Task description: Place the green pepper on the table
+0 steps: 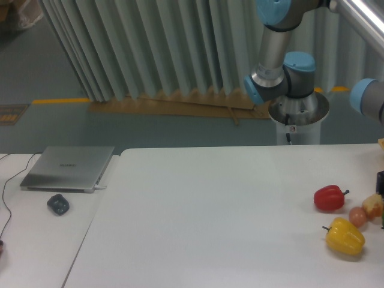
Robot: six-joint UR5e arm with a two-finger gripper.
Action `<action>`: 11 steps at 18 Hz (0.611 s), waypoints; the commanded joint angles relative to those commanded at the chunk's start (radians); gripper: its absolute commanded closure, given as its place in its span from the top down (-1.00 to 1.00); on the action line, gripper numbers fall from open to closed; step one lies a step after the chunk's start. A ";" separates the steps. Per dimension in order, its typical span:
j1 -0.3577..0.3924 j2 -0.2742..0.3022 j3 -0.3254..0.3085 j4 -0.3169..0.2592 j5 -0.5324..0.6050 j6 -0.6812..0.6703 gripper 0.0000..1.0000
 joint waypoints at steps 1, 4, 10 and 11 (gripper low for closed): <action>-0.002 0.000 0.000 0.000 0.000 -0.002 -0.18; -0.003 0.000 0.000 0.000 0.002 -0.009 -0.18; -0.005 0.011 -0.011 0.002 0.000 0.003 1.00; -0.008 0.012 -0.011 0.002 0.000 0.003 1.00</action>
